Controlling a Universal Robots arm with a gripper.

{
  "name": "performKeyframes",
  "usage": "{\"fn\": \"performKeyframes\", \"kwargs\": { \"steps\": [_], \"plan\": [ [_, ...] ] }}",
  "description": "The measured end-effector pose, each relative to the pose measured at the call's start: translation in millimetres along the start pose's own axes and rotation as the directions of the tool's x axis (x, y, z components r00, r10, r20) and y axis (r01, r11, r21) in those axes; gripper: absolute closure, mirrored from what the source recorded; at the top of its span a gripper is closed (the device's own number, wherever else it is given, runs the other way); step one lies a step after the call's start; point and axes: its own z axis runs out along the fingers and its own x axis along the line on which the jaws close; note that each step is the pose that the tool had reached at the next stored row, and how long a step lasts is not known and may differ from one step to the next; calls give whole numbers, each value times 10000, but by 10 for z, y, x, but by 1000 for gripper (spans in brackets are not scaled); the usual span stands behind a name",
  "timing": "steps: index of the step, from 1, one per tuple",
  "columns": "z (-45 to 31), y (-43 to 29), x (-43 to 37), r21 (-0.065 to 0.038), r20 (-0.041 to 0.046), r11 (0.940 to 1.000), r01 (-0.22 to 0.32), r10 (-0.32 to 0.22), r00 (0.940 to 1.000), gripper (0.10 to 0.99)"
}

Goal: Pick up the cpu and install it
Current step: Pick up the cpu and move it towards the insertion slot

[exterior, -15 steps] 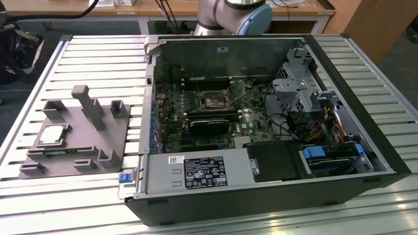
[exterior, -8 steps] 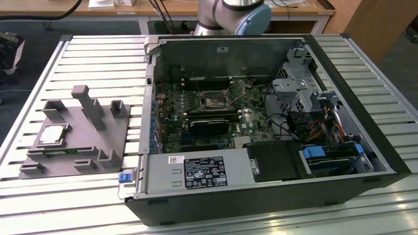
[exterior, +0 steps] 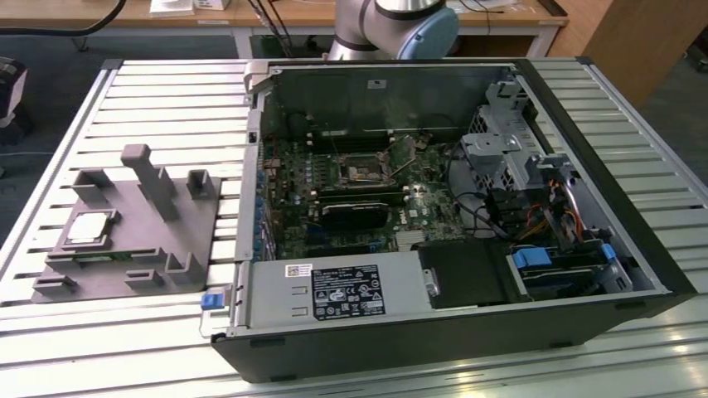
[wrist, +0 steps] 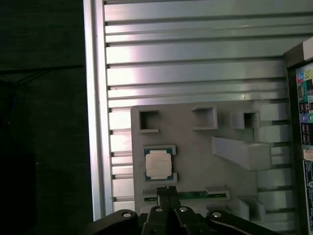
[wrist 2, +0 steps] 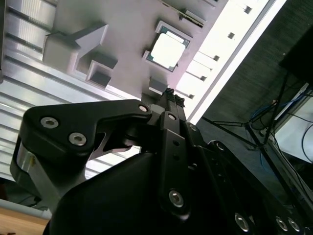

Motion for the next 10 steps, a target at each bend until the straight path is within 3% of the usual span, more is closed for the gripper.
{"fn": "performKeyframes", "kwargs": {
  "steps": [3, 10],
  "plan": [
    [7, 0, 2, 4, -50, 10000, -3, 3, 10000, 980],
    [50, -3, 6, 2, -56, 10000, -2, 2, 10000, 980]
  ]
}}
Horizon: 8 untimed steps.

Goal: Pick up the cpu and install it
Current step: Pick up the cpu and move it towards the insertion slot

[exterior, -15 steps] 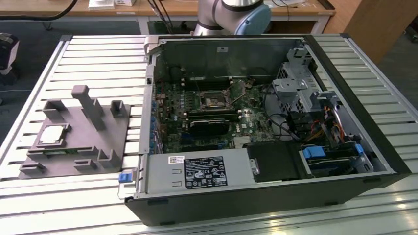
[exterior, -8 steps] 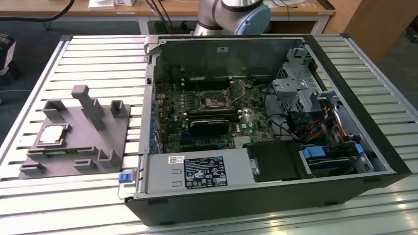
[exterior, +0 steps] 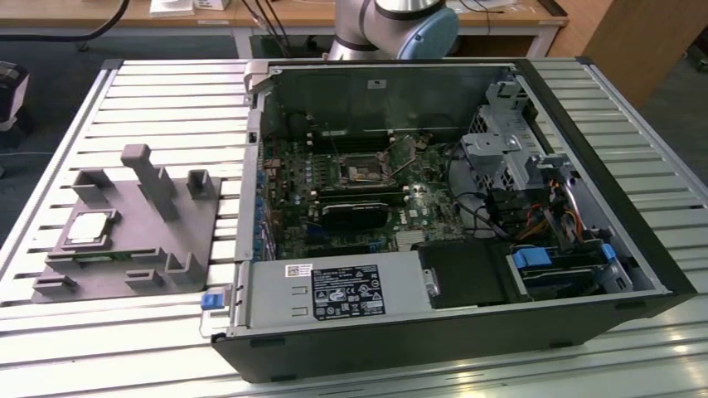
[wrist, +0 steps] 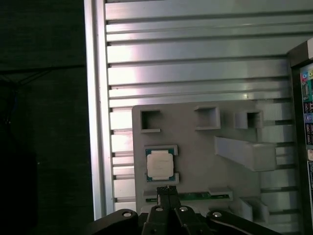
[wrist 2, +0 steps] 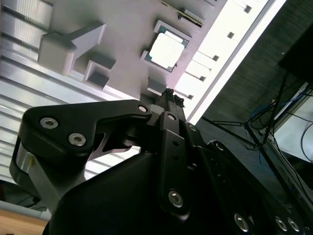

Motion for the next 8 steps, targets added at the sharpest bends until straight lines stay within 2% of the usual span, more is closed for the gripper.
{"fn": "performKeyframes", "kwargs": {
  "steps": [8],
  "plan": [
    [57, -3, 8, 0, 1, 10000, -1, 1, 10000, 980]
  ]
}}
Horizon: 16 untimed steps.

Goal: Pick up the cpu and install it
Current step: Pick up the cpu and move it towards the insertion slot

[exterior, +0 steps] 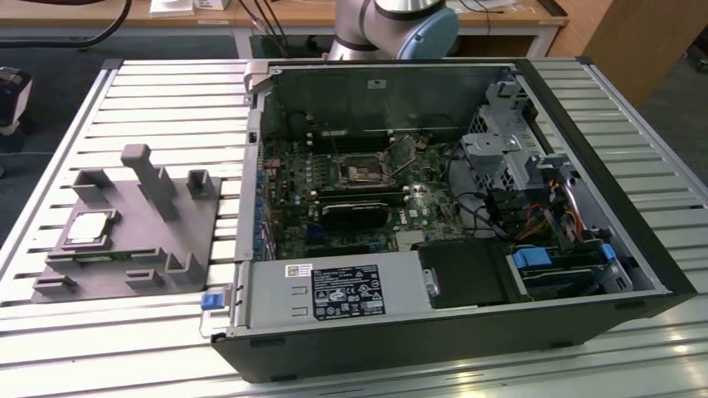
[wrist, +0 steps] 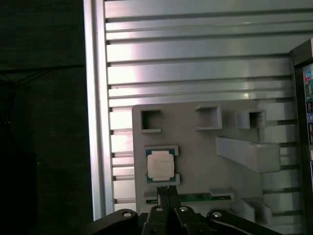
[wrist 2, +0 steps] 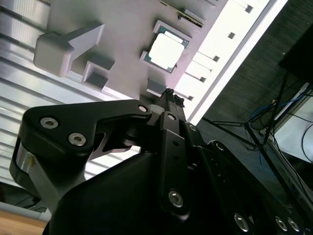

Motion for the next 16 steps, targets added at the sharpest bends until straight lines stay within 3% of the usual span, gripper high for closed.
{"fn": "performKeyframes", "kwargs": {
  "steps": [16],
  "plan": [
    [91, -4, 1, 0, 0, 10000, 0, 0, 10000, 980]
  ]
}}
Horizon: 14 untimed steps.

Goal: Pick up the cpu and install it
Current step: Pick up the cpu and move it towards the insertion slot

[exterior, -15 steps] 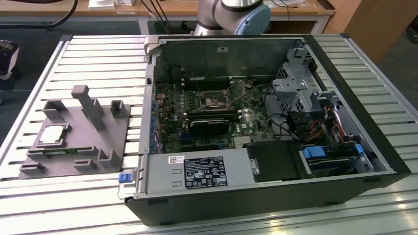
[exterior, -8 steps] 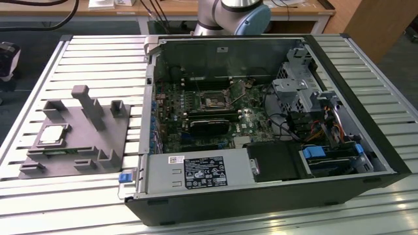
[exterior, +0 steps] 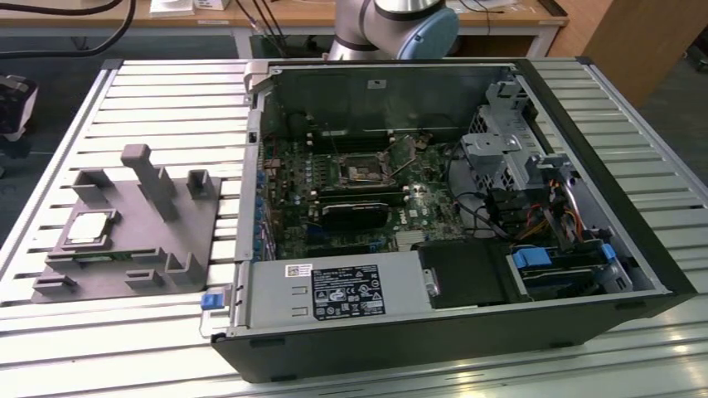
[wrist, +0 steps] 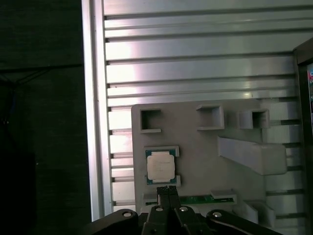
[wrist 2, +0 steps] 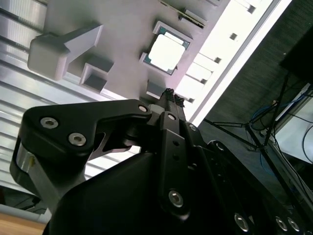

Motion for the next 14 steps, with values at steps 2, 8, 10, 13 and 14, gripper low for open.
{"fn": "performKeyframes", "kwargs": {
  "steps": [2, 8, 10, 13, 14],
  "plan": [
    [10, 0, 0, 1, -1, 10000, 0, 0, 10000, 980],
    [46, -2, 1, 0, 0, 10000, 0, 0, 10000, 980],
    [58, -3, 1, 0, -1, 10000, 0, 0, 10000, 980],
    [75, -3, 2, 0, -1, 10000, 0, 0, 10000, 980],
    [80, -3, 2, 0, -1, 10000, 0, 0, 10000, 980]
  ]
}}
